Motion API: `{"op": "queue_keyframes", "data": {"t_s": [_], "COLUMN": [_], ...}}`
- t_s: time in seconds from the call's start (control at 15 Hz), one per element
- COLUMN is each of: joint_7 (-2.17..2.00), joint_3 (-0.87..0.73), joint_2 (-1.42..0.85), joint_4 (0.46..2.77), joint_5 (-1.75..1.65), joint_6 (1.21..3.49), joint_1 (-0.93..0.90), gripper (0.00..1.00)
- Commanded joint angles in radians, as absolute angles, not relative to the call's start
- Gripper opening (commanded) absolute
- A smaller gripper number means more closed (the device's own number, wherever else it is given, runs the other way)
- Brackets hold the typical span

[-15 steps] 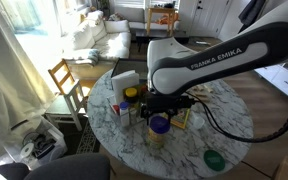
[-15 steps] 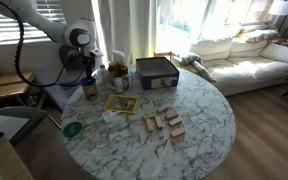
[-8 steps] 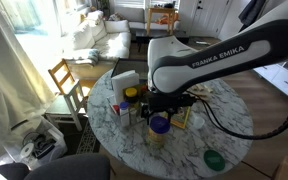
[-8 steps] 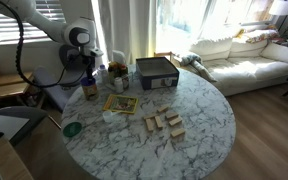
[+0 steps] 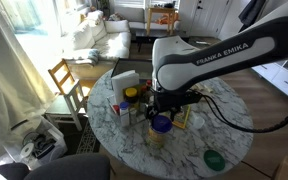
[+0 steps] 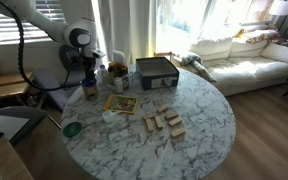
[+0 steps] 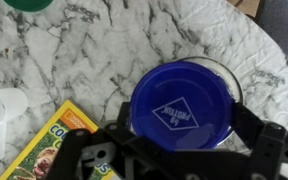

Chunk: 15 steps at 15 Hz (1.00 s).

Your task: Put the measuring cup on the table then unstack the yellow tins

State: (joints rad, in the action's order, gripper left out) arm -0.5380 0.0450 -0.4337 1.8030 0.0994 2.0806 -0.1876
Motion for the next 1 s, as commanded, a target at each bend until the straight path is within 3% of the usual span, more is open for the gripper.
{"op": "queue_keyframes", "data": {"t_s": [0.0,0.93], "joint_7": [-0.463,-0.315], "joint_3": [0.060,0.076], "joint_2": [-0.409,-0.427], "joint_4": [1.841,1.834], "joint_5": [0.157,0.201], "joint_6": [2.066,2.042], "joint_1": [-0.164,-0.156], "gripper": [1.00,1.00]}}
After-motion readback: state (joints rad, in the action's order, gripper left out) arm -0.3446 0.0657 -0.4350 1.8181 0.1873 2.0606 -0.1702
